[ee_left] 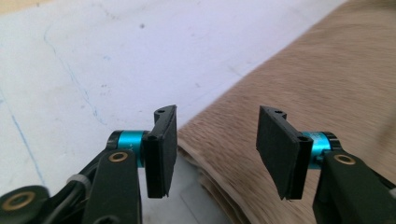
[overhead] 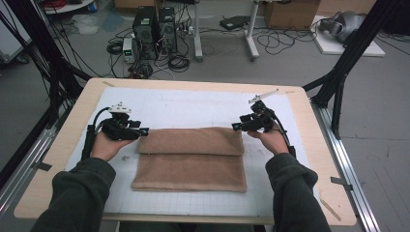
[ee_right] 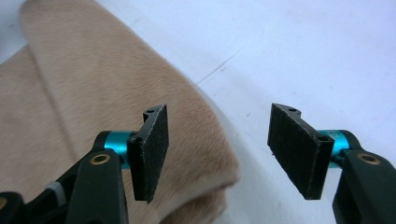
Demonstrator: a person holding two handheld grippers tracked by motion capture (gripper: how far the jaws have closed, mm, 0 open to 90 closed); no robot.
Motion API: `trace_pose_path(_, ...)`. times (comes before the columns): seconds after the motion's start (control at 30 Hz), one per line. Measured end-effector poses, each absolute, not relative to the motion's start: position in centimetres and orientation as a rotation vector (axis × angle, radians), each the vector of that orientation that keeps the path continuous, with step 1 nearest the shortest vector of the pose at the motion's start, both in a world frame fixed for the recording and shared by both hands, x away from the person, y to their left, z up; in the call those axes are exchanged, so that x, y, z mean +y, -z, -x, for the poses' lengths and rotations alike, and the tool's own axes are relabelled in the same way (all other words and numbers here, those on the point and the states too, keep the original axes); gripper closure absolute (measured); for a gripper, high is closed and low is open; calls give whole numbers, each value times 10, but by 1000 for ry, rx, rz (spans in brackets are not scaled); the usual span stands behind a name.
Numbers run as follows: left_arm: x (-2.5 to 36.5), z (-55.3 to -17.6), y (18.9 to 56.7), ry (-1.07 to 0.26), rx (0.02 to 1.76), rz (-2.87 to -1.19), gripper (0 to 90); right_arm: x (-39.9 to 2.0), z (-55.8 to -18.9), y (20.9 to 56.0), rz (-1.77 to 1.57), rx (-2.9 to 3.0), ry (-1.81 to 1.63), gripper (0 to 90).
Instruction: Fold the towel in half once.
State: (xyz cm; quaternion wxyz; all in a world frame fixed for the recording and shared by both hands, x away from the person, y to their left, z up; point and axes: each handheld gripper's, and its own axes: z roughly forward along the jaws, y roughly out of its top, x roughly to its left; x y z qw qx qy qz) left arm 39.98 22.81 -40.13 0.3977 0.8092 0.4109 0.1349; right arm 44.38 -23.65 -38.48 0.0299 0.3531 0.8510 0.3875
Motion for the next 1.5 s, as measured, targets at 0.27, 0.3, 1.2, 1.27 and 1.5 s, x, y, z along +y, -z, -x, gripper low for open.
trace_pose_path(0.27,228,-421,432,-184,1138,-2018,414,-233,-459,423,-1222,2754,-1224,432)
trace_pose_path(0.3,227,-421,432,-156,1124,-2020,491,-235,-459,426,-1236,2772,-1259,492)
trace_pose_path(1.2,251,-280,383,-293,812,-1972,483,-247,-328,366,-683,2727,-1486,660)
trace_pose_path(1.27,248,-284,382,-312,811,-1982,483,-247,-329,368,-703,2695,-1496,649)
trace_pose_path(1.5,232,-306,398,-267,845,-2060,531,-229,-340,394,-703,2791,-1322,580)
